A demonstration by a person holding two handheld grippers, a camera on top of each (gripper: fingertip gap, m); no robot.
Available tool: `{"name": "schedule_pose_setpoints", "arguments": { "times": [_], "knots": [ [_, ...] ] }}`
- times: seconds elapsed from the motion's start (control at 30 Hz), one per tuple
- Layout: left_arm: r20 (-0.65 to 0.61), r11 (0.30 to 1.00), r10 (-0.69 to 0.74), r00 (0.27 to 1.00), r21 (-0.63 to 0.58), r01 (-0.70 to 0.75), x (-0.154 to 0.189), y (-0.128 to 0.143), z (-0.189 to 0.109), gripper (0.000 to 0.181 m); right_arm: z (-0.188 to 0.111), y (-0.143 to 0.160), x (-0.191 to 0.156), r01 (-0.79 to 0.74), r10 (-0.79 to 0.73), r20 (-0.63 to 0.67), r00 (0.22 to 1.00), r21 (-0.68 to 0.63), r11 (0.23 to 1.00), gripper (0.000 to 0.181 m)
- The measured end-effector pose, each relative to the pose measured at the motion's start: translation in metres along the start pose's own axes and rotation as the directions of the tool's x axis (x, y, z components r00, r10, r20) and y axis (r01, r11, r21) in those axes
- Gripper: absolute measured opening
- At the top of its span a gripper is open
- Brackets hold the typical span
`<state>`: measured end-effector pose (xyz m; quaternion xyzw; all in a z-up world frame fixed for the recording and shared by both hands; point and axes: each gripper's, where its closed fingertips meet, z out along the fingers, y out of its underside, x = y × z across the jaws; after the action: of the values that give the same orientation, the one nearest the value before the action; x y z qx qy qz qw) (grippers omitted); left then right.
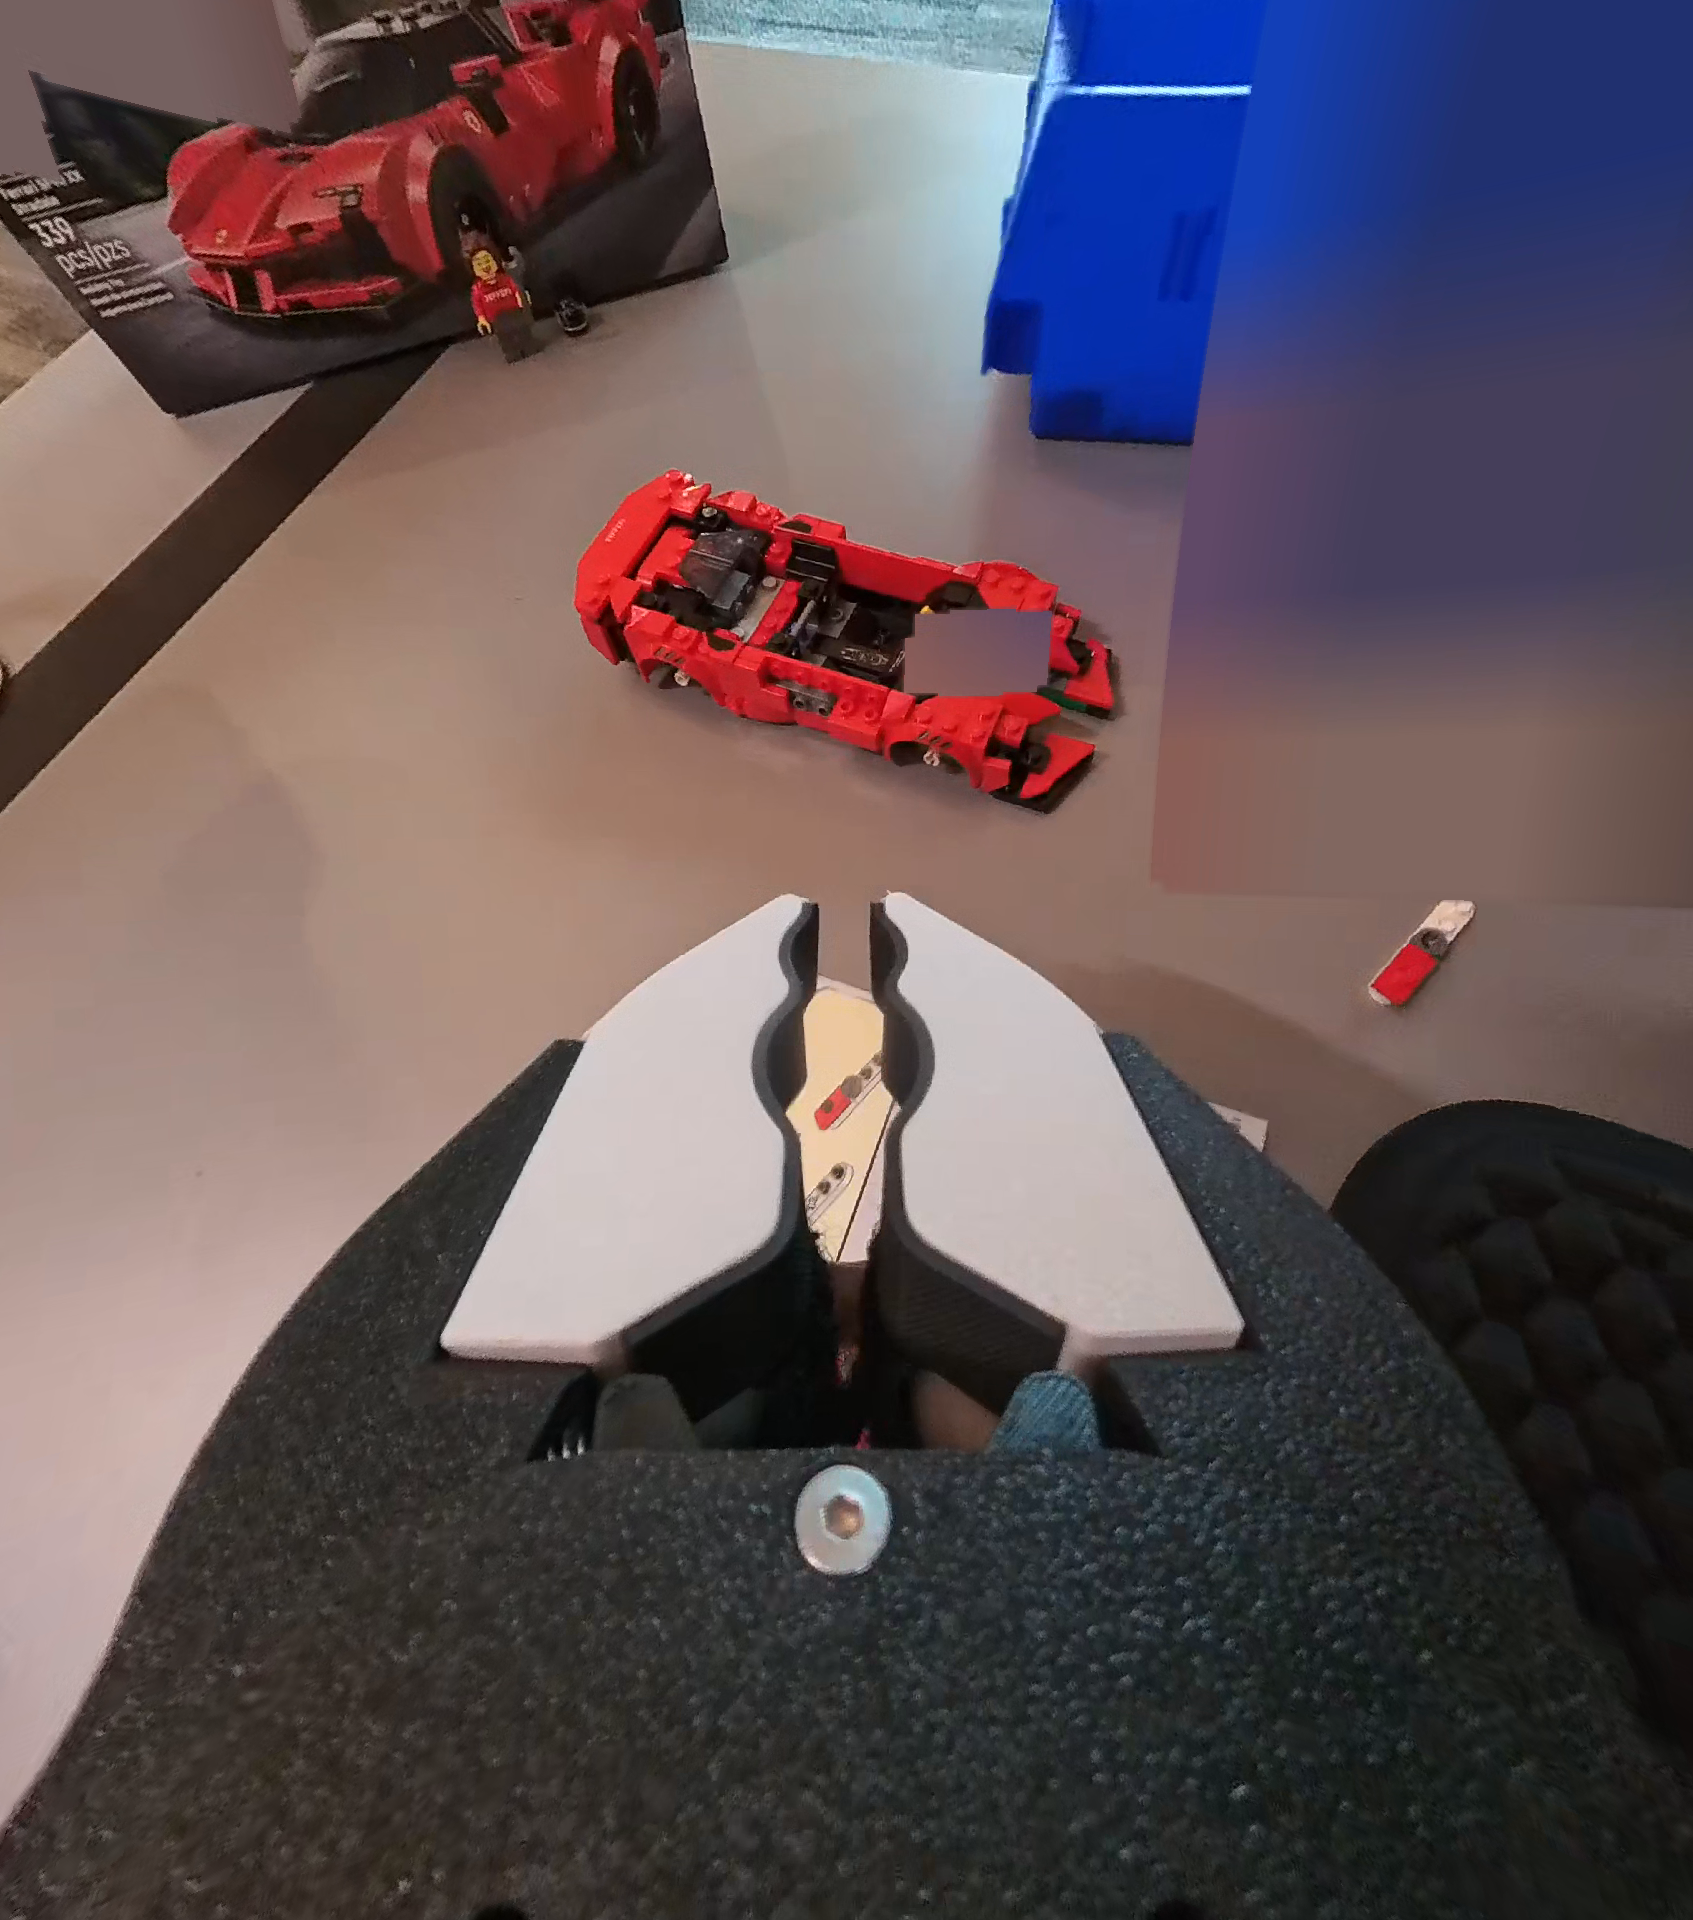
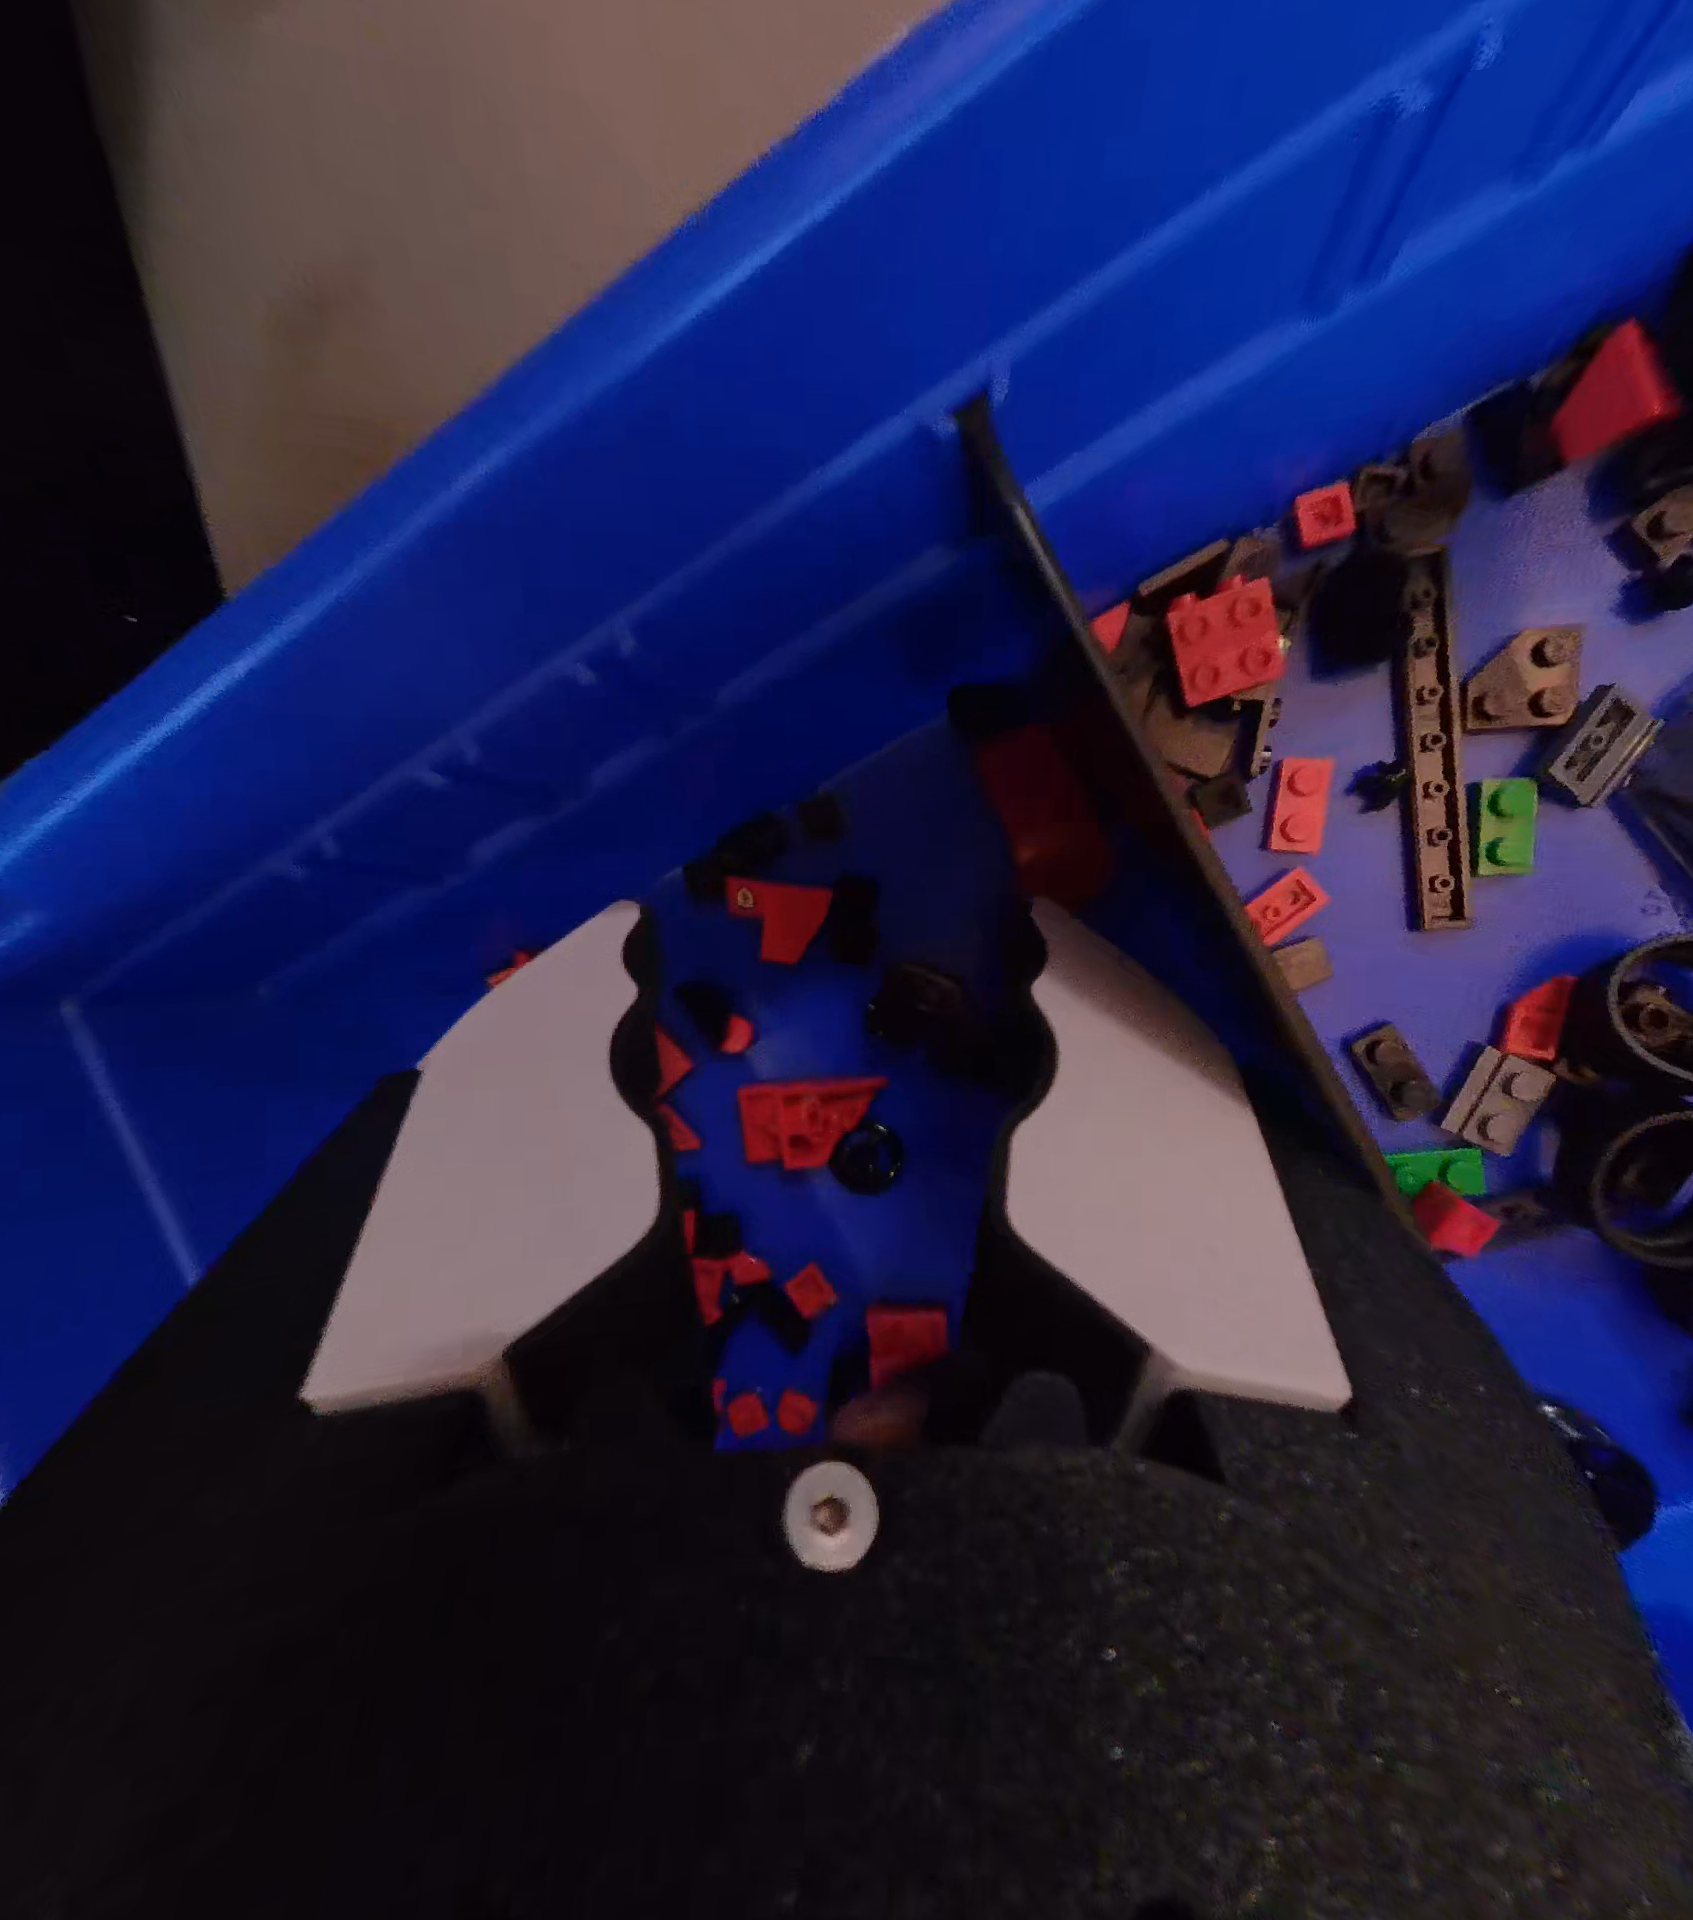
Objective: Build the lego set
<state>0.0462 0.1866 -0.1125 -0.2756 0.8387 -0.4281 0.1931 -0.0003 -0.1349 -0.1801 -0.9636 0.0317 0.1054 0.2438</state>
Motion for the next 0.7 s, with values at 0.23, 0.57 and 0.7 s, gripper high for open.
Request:
{"name": "schedule_pose_setpoints", "arguments": {
  "times": [0.23, 0.57, 0.7],
  "knots": [
    [-0.016, 1.000, -0.008, 1.000, 0.003, 0.008, 0.004, 0.008, 0.002, 0.009, 0.015, 0.005, 0.004, 0.130, -0.142, -0.151, 0.978, -0.090, 0.987, 0.093],
    [-0.020, 0.999, -0.011, 1.000, 0.043, 0.011, 0.006, 0.009, -0.007, 0.009, -0.022, 0.001, 0.012, -0.104, 0.109, -0.136, 0.985, 0.048, 0.993, 0.044],
    [-0.021, 0.998, -0.021, 1.000, 0.055, 0.022, 0.006, 0.010, -0.007, 0.009, -0.021, 0.008, 0.035, -0.137, 0.115, -0.322, 0.940, -0.045, 0.990, 0.012]
  ]
}}
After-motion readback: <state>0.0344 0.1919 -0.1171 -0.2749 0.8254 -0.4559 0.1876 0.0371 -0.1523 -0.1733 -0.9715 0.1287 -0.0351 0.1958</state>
